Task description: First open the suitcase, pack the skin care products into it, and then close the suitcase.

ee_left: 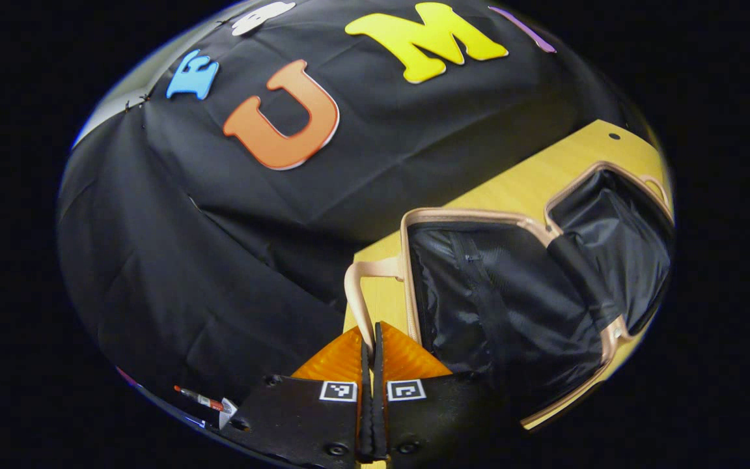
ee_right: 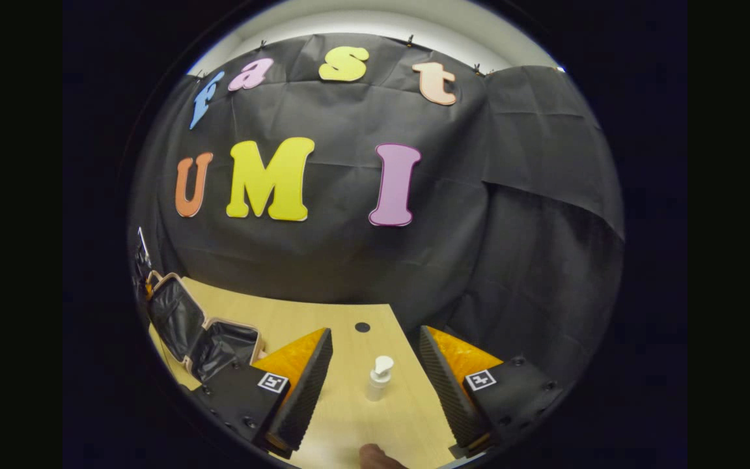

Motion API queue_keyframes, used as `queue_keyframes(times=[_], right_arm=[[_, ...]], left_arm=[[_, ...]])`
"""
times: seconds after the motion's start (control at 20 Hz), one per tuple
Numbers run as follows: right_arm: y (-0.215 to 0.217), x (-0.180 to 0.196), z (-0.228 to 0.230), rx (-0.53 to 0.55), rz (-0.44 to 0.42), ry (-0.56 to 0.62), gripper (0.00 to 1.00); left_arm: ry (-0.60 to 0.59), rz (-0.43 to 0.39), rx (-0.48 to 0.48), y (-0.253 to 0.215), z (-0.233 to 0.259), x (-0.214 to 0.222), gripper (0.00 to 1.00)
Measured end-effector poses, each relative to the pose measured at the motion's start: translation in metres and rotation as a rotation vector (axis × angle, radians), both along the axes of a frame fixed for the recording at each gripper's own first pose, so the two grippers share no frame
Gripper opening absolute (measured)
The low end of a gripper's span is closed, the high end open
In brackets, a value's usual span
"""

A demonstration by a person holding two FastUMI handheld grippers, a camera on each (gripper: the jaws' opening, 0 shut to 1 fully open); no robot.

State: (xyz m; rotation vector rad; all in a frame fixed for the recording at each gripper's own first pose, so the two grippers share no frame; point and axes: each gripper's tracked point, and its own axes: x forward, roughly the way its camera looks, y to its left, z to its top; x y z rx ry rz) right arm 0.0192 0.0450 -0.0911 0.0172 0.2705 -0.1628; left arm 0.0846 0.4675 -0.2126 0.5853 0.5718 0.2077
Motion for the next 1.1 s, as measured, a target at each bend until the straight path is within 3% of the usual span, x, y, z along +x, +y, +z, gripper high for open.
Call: queue_keyframes(times=[0.25,0.55,0.75,0.95,1.05,1.1], right_arm=[[0.010,-0.010,-0.029,-0.016,-0.015,0.084,0.80],[0.022,-0.021,-0.046,-0.084,0.020,0.130,0.80],[0.022,-0.028,-0.060,-0.104,0.033,0.163,0.81],[0.022,-0.030,-0.070,-0.081,0.053,0.171,0.81],[0.020,-0.029,-0.075,-0.064,0.067,0.169,0.81],[0.017,-0.029,-0.079,-0.056,0.072,0.171,0.81]], left_arm=[[0.099,0.022,-0.150,0.025,-0.082,0.003,0.03],[0.100,0.000,-0.270,0.029,-0.117,0.007,0.04],[0.043,0.041,-0.275,0.042,-0.110,0.006,0.18],[-0.004,0.120,-0.256,0.053,-0.088,-0.020,0.76],[-0.011,0.119,-0.314,0.035,-0.079,-0.038,1.00],[-0.011,0.108,-0.327,0.022,-0.075,-0.047,0.98]])
